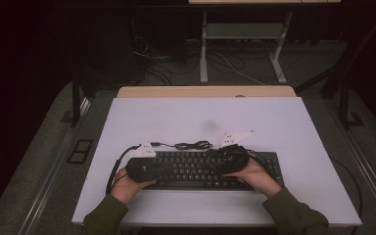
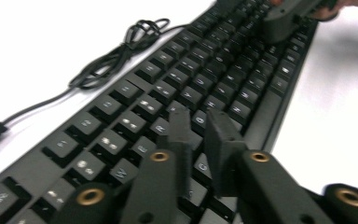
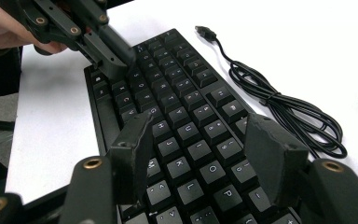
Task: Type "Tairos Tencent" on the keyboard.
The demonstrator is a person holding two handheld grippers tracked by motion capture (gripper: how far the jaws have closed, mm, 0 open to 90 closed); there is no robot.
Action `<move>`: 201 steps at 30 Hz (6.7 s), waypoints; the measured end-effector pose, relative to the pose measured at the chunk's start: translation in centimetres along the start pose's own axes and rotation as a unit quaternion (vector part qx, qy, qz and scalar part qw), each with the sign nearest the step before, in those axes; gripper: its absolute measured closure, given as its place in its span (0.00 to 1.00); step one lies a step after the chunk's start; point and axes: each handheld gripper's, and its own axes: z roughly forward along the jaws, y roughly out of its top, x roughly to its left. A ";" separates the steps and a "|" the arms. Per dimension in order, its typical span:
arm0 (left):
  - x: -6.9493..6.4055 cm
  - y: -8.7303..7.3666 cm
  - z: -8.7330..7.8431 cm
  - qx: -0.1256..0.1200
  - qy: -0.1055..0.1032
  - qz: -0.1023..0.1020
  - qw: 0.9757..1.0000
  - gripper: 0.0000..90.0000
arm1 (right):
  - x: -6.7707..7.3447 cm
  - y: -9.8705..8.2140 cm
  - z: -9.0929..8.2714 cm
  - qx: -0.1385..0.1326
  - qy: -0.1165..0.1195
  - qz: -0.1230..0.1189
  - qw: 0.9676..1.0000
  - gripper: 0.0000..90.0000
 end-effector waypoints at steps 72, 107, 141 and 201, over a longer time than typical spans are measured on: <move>2.1 0.7 -0.4 -0.002 0.034 -0.008 0.999 0.99 | 0.0 0.0 0.1 -0.001 -0.001 -0.002 1.000 0.43; 2.3 0.3 1.9 0.033 0.029 -0.003 0.999 0.99 | 0.0 0.0 0.0 -0.001 -0.002 -0.003 1.000 0.43; 1.8 0.2 0.1 -0.010 0.050 -0.027 0.998 0.36 | 0.5 0.2 0.5 0.005 0.020 -0.002 1.000 0.99; 1.9 0.2 -0.1 -0.020 0.055 -0.027 0.998 0.24 | 2.6 -0.2 3.9 0.045 0.043 -0.018 0.998 0.99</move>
